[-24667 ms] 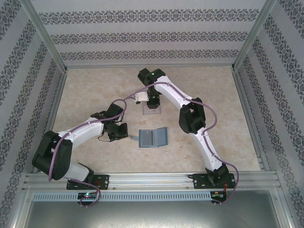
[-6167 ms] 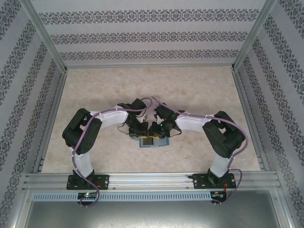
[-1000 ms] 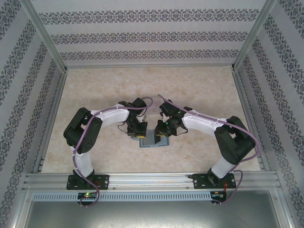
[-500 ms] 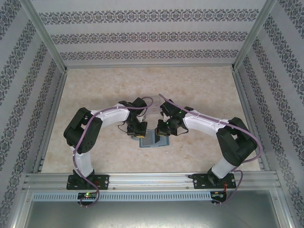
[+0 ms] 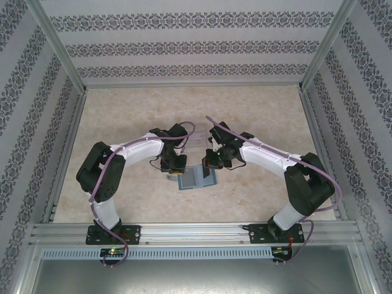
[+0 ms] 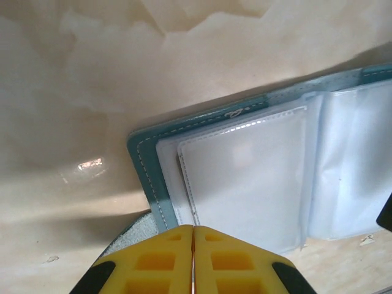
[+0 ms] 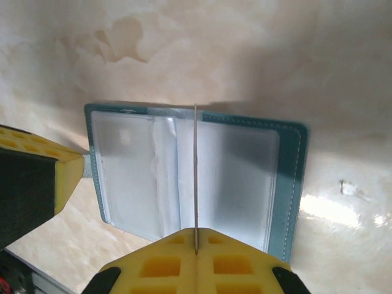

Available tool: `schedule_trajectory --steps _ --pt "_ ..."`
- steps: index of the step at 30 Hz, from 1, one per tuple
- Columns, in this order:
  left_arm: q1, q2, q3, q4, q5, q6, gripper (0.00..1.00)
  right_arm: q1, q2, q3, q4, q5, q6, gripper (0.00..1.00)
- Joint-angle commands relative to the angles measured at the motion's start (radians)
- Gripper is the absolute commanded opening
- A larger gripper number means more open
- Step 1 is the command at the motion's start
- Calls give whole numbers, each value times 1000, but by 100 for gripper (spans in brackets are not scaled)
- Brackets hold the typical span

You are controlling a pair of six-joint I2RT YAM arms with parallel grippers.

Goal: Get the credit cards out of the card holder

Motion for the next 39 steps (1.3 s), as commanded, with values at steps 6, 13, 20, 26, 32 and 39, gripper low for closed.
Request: schedule_trajectory --steps 6,13,20,26,32,39 --pt "29 -91 -43 -12 -44 -9 9 -31 45 169 -200 62 -396 3" --pt "45 -124 -80 2 -51 -11 9 -36 107 293 -270 141 -788 0" --pt "76 -160 -138 50 -15 -27 8 -40 210 499 -413 176 -1125 0" --pt "113 -198 -186 59 -9 -31 8 -40 315 677 -526 223 -1316 0" --pt "129 -232 -235 81 4 -57 8 -48 435 866 -610 256 -1447 0" --pt "129 -266 -257 97 -1 -80 9 -62 558 1053 -653 278 -1534 0"
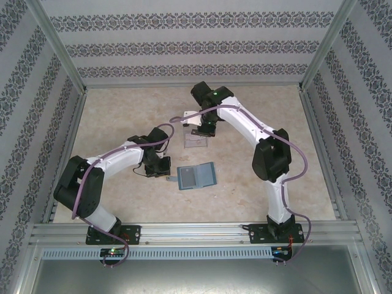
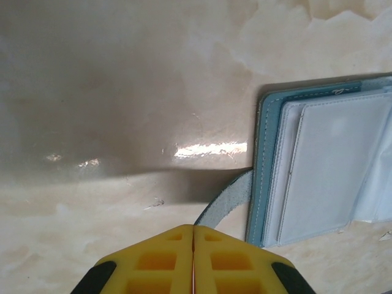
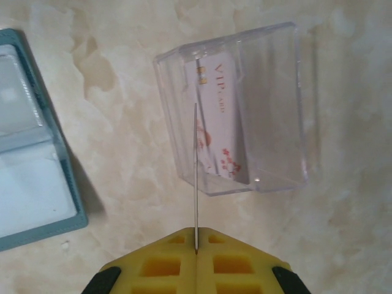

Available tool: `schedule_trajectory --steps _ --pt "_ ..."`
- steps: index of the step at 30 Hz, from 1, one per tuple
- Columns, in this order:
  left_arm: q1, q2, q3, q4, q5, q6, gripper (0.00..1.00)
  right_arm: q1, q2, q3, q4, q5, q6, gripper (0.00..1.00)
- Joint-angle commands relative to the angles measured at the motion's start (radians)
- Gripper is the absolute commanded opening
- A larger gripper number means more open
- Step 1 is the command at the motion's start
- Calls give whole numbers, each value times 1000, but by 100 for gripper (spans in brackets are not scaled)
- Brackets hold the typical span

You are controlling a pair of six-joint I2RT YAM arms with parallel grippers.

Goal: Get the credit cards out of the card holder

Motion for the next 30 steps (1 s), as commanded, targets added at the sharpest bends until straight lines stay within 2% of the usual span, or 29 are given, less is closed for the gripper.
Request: schedule_trajectory --steps 1,14,30 --pt "10 -41 -16 24 -1 -28 9 -11 55 101 -67 18 -86 0" --pt "12 -28 -5 1 -24 -48 8 -18 272 438 -187 -2 -175 0" --pt "21 -39 -22 -12 -34 -46 8 -14 369 473 -193 -14 -169 0"
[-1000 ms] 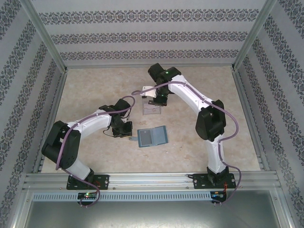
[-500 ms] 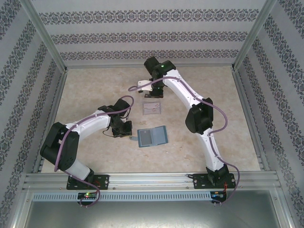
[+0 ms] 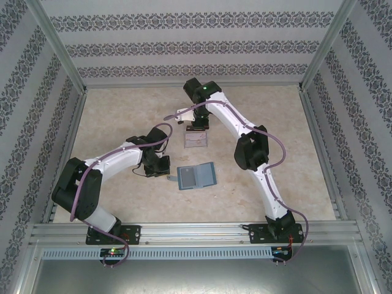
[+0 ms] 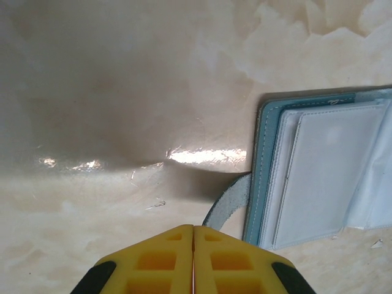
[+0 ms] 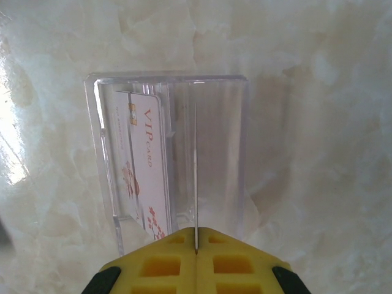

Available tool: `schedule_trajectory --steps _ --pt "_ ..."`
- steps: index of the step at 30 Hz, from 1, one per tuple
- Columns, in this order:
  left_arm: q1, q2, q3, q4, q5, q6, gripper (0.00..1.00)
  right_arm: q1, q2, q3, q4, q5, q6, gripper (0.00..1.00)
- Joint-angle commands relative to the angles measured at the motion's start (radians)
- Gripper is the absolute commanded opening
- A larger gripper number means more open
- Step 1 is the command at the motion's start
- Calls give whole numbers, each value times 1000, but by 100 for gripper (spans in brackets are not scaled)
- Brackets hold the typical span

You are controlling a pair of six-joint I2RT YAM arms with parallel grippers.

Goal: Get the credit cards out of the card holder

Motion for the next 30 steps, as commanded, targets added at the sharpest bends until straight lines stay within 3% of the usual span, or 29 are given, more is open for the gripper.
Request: schedule_trajectory --steps 1,12,16,20,24,30 --pt "17 -23 -13 -24 -18 -12 8 -1 24 26 -52 -22 -9 0" --pt "20 -15 -17 -14 -10 -9 8 7 33 26 -112 -69 16 0" --pt "22 -14 -15 -15 -12 -8 8 11 38 28 -116 -67 22 5" --pt "24 -12 -13 -12 -11 -10 8 9 33 29 -38 15 41 17" --pt "26 -10 -17 -11 -11 -11 8 5 23 29 46 114 42 19" --pt "26 -8 -21 -1 -4 -16 8 6 1 27 67 127 37 20"
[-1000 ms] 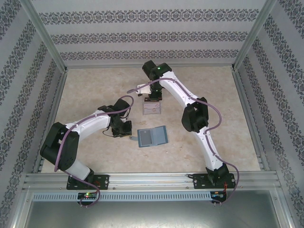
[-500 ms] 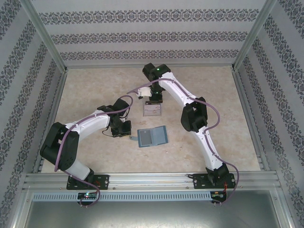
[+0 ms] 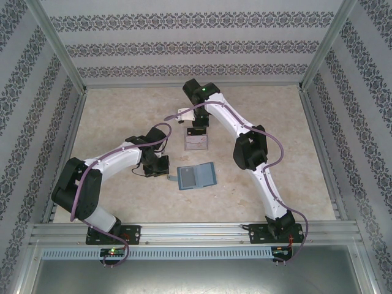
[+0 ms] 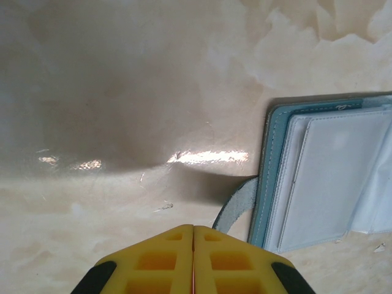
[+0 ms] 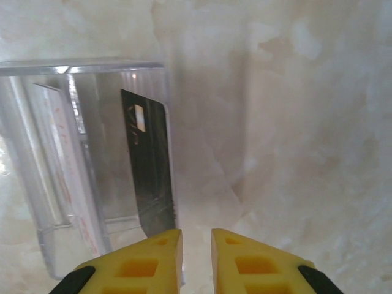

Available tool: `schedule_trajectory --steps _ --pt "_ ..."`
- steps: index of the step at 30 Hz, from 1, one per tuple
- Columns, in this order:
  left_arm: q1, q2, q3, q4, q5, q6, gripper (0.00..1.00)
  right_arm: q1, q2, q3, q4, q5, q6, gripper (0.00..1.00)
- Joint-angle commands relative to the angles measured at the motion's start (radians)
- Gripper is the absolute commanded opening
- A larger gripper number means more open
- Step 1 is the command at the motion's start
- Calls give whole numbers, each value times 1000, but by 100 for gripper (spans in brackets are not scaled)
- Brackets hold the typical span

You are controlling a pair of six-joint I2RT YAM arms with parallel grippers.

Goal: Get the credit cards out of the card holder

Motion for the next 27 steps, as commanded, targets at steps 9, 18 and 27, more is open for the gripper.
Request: schedule_trajectory --steps 9,18,27 --pt "17 -22 -7 13 10 -19 8 12 -88 -41 37 -4 73 20" --pt "17 -25 3 89 33 -21 9 17 -244 -322 321 -35 418 22" --pt "17 -36 -11 173 43 -29 8 30 -395 -563 487 -8 911 21"
